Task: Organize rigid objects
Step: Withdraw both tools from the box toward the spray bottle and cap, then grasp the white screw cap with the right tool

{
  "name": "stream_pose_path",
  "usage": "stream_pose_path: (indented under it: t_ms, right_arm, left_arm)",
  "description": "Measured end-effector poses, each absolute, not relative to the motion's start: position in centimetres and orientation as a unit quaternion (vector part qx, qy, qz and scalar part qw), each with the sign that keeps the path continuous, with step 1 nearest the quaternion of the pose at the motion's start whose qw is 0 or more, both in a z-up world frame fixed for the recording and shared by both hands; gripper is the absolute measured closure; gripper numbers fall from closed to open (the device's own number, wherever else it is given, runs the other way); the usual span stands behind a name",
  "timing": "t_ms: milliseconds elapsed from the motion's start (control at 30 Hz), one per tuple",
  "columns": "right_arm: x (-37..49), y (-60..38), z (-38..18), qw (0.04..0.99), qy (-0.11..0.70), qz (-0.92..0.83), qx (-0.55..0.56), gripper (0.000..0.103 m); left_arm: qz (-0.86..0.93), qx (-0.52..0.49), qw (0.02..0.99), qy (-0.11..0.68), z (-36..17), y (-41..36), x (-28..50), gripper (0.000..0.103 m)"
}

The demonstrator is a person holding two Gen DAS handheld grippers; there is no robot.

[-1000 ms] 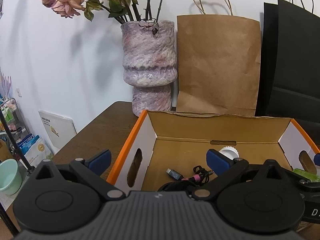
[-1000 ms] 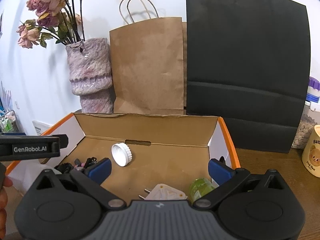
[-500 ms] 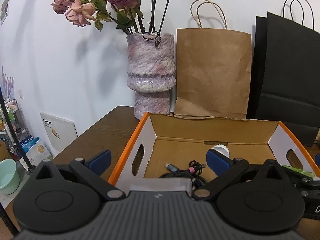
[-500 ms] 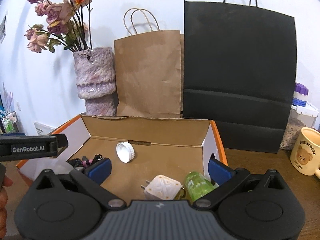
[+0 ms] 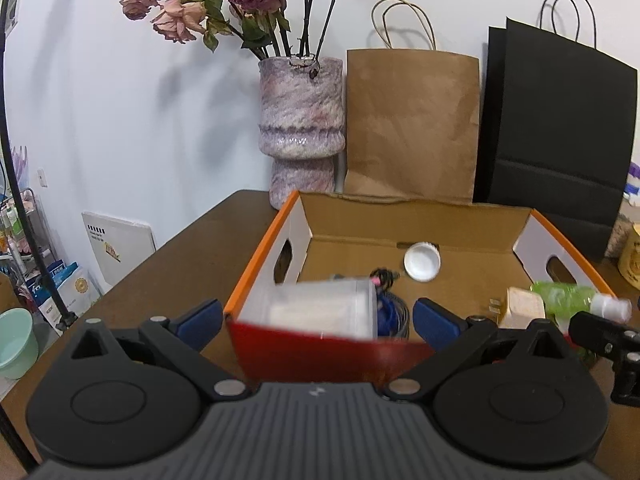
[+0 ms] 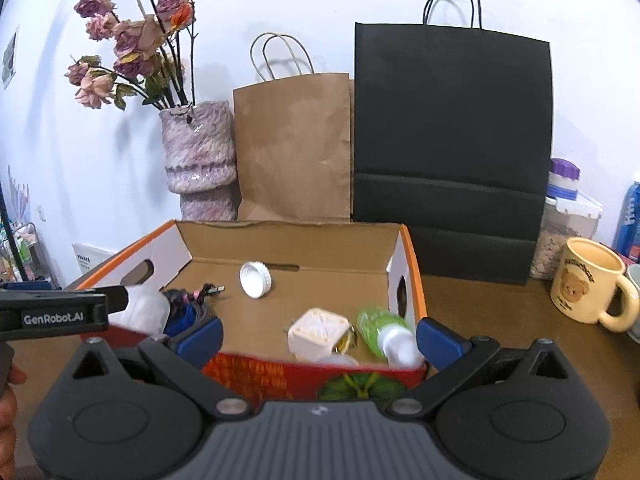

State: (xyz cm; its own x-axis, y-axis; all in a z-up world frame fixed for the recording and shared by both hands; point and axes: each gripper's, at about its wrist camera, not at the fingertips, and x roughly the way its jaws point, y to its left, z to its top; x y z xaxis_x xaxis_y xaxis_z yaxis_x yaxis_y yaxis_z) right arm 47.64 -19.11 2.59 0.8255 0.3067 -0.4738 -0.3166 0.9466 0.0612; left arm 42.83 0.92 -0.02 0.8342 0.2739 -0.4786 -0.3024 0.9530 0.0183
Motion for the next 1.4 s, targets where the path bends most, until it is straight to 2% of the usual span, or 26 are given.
stream_pose_path:
  t_ms: [833,1400]
  right_arm:
    - [32.3,-21.2,-0.4,0.957,0.249,0.149,-0.012,0.000]
    - [29.0,-17.6,-2.8,0.933,0.305,0.177,-0.072,0.000]
  left_arm:
    - [0.140,-0.003,0.955,0.263,-3.0,2.2,29.4,0.000]
    - [0.141,-0.037,0.950,0.277,-3.8,6.4,25.2,0.000]
